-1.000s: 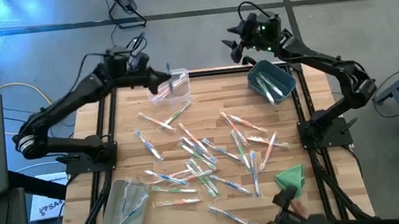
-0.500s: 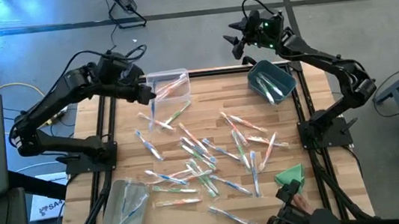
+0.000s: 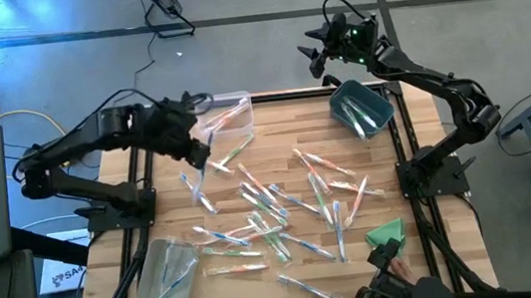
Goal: Pick & Place Toothbrushes
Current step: Put the blue toothbrush into the gray bin
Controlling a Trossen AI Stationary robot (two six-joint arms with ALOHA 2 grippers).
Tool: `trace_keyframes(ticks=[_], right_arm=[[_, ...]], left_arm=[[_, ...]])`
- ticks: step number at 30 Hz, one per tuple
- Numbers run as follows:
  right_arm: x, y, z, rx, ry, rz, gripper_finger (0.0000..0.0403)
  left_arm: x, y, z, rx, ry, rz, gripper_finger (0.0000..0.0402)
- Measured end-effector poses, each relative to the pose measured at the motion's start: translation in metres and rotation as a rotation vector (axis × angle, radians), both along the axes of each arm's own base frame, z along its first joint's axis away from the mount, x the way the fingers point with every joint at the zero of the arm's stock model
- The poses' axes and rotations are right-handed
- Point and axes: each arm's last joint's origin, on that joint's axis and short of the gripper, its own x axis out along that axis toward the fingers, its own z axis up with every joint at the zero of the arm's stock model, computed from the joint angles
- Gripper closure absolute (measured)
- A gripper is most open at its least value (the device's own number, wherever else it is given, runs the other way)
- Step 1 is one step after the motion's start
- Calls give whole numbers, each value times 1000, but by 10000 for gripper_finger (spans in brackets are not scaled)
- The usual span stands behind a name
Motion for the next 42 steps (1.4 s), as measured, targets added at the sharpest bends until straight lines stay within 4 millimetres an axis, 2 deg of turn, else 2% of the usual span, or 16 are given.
trace_keyframes(ticks=[4, 9, 20, 26, 42], right_arm=[[0, 0, 0, 0, 0, 0, 176], [0, 0, 0, 1, 0, 0, 176], [0, 0, 0, 1, 1, -2, 176], [0, 0, 0, 0, 1, -3, 176], [0, 0, -2, 16, 9, -4, 176]], left_arm=[[-2, -15, -6, -48, 71, 4, 388], [-5, -34, -23, -120, 196, 47, 387], [-7, -76, -61, -246, 330, 114, 386], [-8, -97, -76, -251, 332, 105, 386], [-5, -142, -109, -191, 489, 44, 385]])
